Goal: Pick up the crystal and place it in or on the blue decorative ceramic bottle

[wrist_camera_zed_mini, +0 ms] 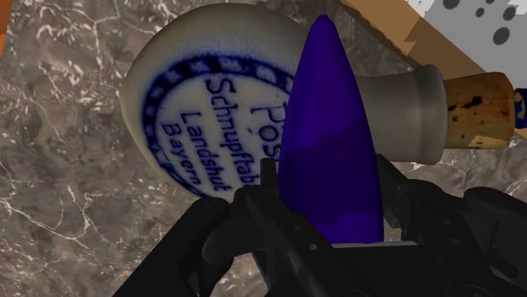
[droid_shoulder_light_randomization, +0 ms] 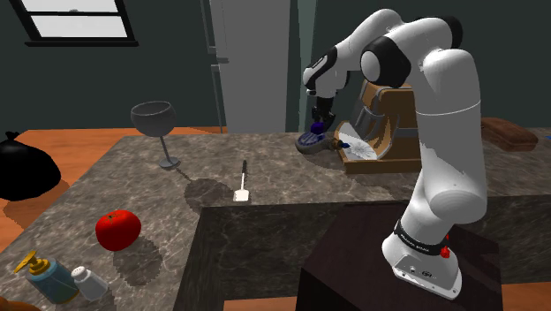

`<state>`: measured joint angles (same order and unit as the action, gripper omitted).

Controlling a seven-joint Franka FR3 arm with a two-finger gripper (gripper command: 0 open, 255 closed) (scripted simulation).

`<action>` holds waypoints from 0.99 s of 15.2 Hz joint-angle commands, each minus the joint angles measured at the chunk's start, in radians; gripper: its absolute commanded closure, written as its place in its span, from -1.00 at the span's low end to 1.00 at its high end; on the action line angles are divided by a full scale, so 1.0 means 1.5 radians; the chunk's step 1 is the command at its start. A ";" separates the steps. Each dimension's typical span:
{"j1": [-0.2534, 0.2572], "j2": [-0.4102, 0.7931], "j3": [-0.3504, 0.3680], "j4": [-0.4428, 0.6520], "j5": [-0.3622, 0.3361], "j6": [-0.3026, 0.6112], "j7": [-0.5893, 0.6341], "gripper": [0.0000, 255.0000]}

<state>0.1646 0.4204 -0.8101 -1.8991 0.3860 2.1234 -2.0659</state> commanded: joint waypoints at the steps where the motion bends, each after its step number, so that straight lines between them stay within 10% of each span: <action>1: 0.000 0.001 0.001 0.000 0.001 0.001 0.000 1.00; 5: 0.000 0.001 0.001 0.000 0.001 0.001 0.000 1.00; 6: 0.000 0.001 0.001 0.000 0.001 0.001 0.000 -1.00; 15: 0.014 -0.040 -0.023 0.039 -0.039 -0.066 0.025 -1.00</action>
<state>0.1799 0.3737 -0.8386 -1.8504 0.3394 2.0442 -2.0371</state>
